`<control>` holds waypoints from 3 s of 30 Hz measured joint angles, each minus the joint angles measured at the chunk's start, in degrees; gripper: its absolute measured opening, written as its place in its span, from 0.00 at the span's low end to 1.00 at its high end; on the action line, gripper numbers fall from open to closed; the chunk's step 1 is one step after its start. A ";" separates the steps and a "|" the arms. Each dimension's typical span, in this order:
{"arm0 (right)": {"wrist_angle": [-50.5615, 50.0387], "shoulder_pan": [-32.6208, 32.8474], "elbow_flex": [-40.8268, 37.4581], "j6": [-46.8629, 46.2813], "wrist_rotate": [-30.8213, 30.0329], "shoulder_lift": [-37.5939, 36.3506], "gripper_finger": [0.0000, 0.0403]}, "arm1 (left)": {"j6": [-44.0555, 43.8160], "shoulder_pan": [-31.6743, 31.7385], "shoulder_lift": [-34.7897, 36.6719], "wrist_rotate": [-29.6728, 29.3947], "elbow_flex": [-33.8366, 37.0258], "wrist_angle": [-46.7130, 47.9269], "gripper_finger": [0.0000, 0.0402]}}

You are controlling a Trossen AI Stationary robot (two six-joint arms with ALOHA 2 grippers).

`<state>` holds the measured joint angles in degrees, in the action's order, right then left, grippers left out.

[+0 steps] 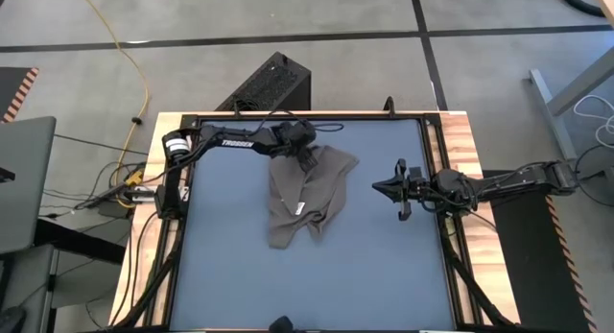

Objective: Roll towel into tight, uniform cylinder
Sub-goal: Fold the gray towel

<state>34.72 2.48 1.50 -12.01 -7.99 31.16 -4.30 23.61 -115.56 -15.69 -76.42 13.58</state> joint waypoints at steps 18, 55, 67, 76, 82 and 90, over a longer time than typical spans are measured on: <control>-0.02 0.00 0.00 -0.12 0.04 0.02 0.09 | 7.10 0.57 5.53 7.64 0.02 1.47 0.01; 1.34 -0.04 0.00 -0.10 0.04 0.01 0.09 | 8.31 1.40 39.84 59.16 -0.04 6.20 0.00; 0.69 0.39 0.00 0.00 0.17 0.00 0.09 | 15.43 -0.07 39.95 49.82 3.04 17.53 0.00; -0.70 4.22 0.00 0.02 0.39 3.24 0.09 | 14.98 -2.85 40.18 49.87 22.43 13.21 0.00; 5.08 7.46 0.00 0.54 0.42 11.67 0.09 | 15.06 -2.93 40.25 43.30 27.76 11.49 0.00; 17.86 7.76 0.96 2.01 0.42 25.61 0.09 | 15.85 -2.88 40.25 33.21 27.98 13.84 0.00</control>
<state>52.58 10.24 2.46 -10.00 -7.57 56.77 11.56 20.73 -75.31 17.52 -48.45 27.42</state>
